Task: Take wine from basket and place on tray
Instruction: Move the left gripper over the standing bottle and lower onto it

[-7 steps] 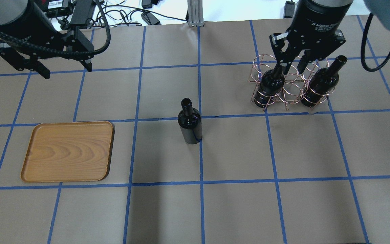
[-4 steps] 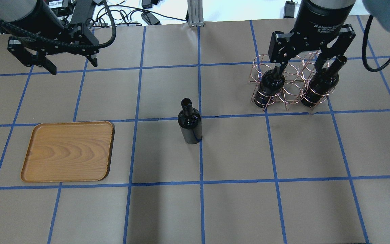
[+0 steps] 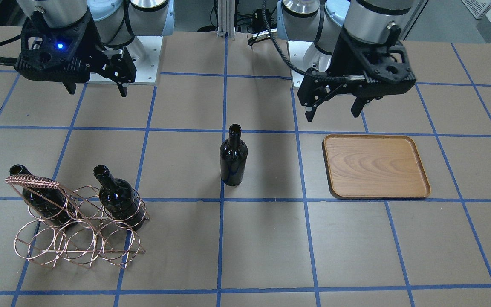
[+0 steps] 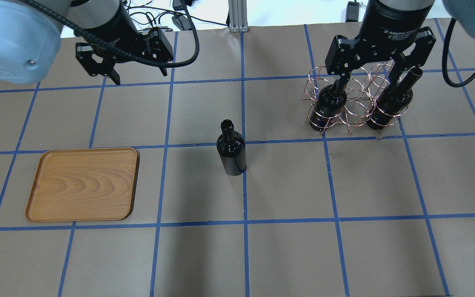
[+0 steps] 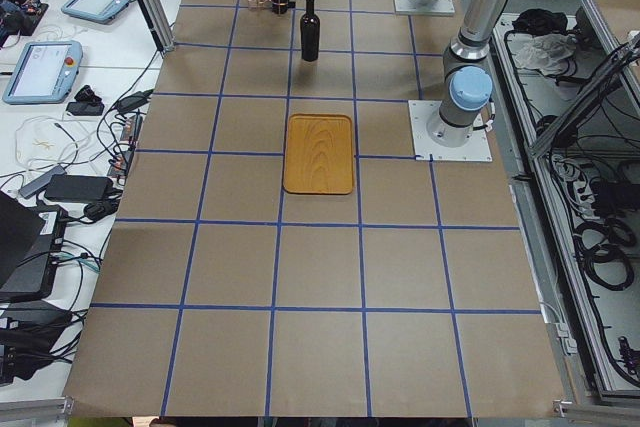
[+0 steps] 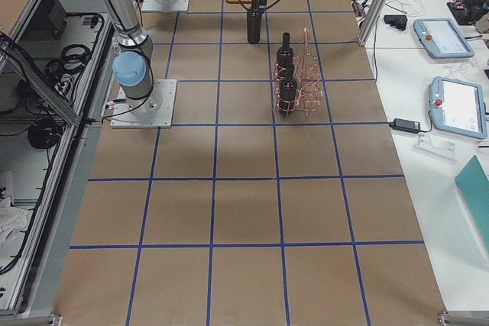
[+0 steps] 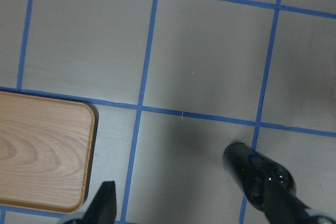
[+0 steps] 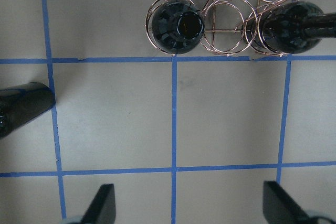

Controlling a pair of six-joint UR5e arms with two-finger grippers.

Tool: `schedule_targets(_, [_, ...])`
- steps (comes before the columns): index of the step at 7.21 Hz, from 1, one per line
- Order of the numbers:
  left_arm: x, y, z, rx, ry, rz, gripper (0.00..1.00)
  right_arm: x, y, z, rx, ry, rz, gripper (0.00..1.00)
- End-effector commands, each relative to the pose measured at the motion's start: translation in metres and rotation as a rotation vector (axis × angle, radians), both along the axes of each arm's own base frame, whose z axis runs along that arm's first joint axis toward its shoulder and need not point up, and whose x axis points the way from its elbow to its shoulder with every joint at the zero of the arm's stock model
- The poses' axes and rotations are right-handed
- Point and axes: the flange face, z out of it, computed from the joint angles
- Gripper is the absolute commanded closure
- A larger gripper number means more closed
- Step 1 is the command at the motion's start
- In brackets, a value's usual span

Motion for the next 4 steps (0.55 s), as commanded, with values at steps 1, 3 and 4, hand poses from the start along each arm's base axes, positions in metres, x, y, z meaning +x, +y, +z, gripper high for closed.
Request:
schedule_targets(1, [-0.058, -0.010, -0.039, 0.010, 0.022, 0.018, 0.00, 0.001, 0.002, -0.001, 0.009, 0.000, 0.003, 0.00])
schedule_targets(3, [-0.128, 0.009, -0.079, 0.073, 0.005, -0.013, 0.00, 0.001, 0.000, -0.001, 0.003, -0.002, 0.003, 0.00])
schedule_targets(4, [-0.136, 0.014, -0.088, 0.091, -0.003, -0.031, 0.00, 0.002, 0.001, -0.001, -0.002, -0.010, 0.001, 0.00])
